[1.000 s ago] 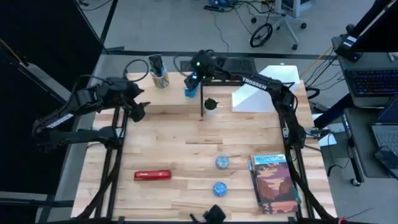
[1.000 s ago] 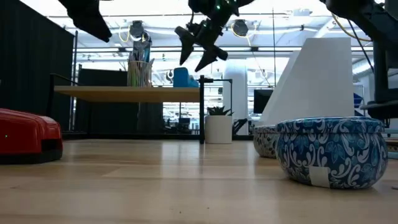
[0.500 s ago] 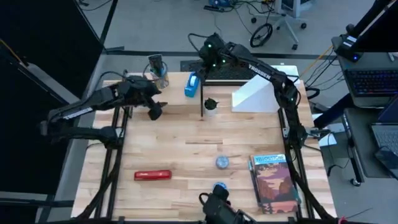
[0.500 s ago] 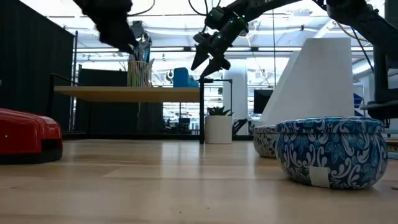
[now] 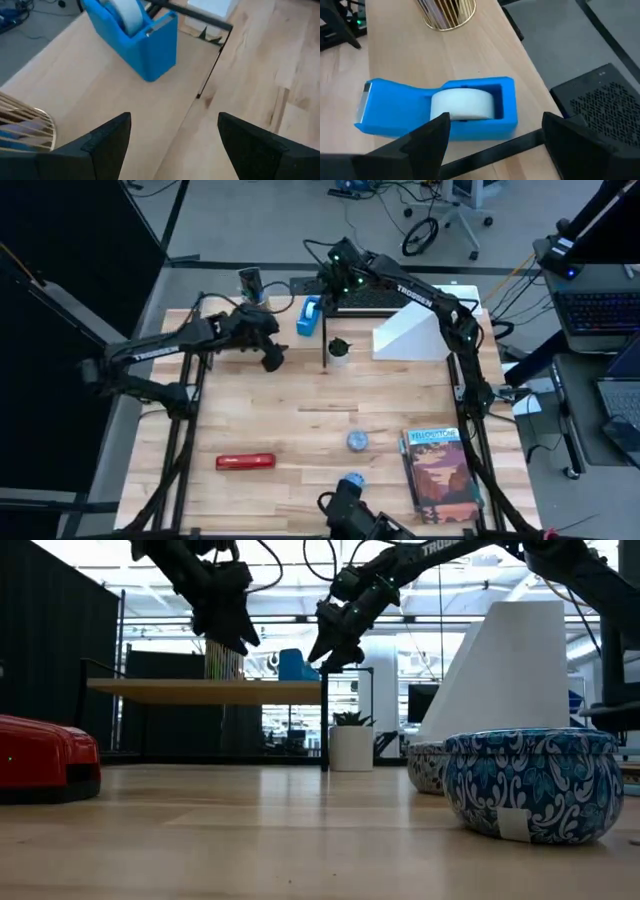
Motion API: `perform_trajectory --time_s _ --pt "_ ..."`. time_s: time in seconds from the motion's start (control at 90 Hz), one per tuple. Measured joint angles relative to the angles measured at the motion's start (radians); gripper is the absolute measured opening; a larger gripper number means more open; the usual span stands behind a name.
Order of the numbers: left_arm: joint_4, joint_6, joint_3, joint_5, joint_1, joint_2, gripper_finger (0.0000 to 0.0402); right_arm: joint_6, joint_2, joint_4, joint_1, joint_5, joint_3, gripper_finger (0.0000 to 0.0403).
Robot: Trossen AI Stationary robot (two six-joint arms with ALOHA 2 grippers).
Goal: Stock shelves
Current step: Remove the blue tape dispenser from the shelf
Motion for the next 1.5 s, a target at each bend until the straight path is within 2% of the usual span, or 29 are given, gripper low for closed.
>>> perform_trajectory --time_s 0.244,0.478,0.722,1.267,1.5 --pt "0.137 0.000 0.000 -0.053 0.000 0.068 0.0283 -0.021 0.000 -0.002 0.015 -0.037 -0.003 0.0297" --pt "0.146 0.000 0.000 -0.152 0.000 0.081 0.0283 -0.019 0.000 -0.008 0.047 -0.031 -0.003 0.0297" --pt "0.183 0.000 0.001 -0.158 0.000 0.081 0.0283 -0.014 0.000 -0.012 0.068 -0.038 -0.003 0.0297" --pt "0.027 0.003 0.001 -0.228 0.000 0.076 0.0283 0.064 -0.001 -0.035 0.116 -0.026 -0.002 0.0297" --pt "-0.027 0.003 0.001 -0.312 0.002 0.020 0.0283 0.066 -0.001 -0.074 0.128 -0.043 -0.002 0.0297"
